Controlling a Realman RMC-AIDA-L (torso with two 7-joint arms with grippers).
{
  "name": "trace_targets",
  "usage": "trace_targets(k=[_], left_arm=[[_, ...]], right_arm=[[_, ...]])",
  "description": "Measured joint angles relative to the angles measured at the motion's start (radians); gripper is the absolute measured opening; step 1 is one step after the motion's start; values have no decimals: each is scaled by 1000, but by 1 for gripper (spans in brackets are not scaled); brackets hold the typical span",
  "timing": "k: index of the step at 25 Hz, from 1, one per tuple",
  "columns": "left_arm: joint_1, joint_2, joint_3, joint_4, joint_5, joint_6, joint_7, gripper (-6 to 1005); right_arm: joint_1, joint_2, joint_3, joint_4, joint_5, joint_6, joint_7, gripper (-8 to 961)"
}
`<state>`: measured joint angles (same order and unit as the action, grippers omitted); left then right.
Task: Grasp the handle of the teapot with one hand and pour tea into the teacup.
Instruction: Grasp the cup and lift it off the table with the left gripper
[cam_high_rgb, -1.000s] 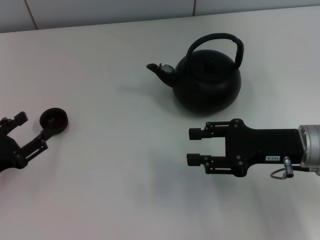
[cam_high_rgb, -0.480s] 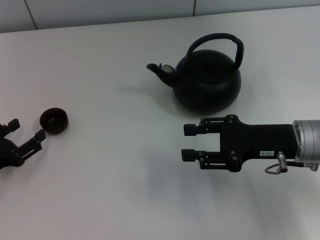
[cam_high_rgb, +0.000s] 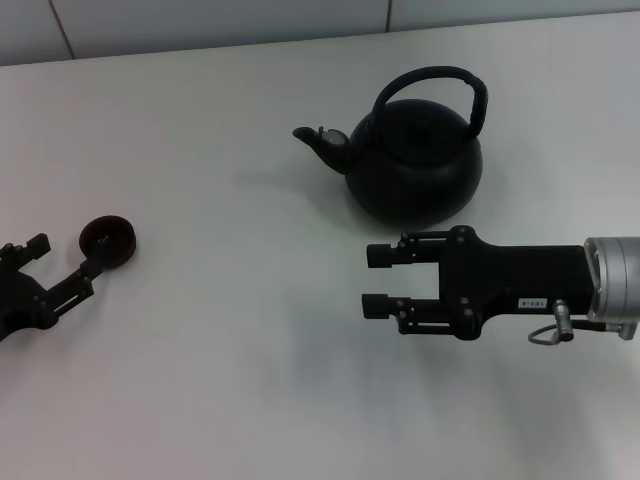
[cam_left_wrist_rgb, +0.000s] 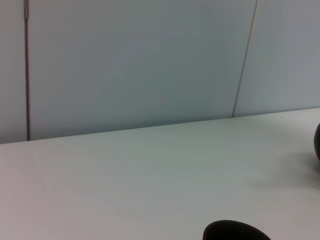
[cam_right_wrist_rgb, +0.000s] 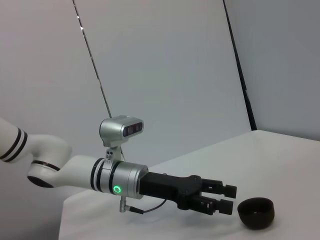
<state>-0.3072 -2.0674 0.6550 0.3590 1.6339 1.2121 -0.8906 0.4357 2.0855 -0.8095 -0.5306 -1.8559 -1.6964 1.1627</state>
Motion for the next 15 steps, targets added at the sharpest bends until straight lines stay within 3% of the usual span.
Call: trace_targets(k=[15], left_arm=[[-14,-2,24,-9,0,-4,-3,762]], right_arm=[[3,1,-1,0,1,12,0,607]])
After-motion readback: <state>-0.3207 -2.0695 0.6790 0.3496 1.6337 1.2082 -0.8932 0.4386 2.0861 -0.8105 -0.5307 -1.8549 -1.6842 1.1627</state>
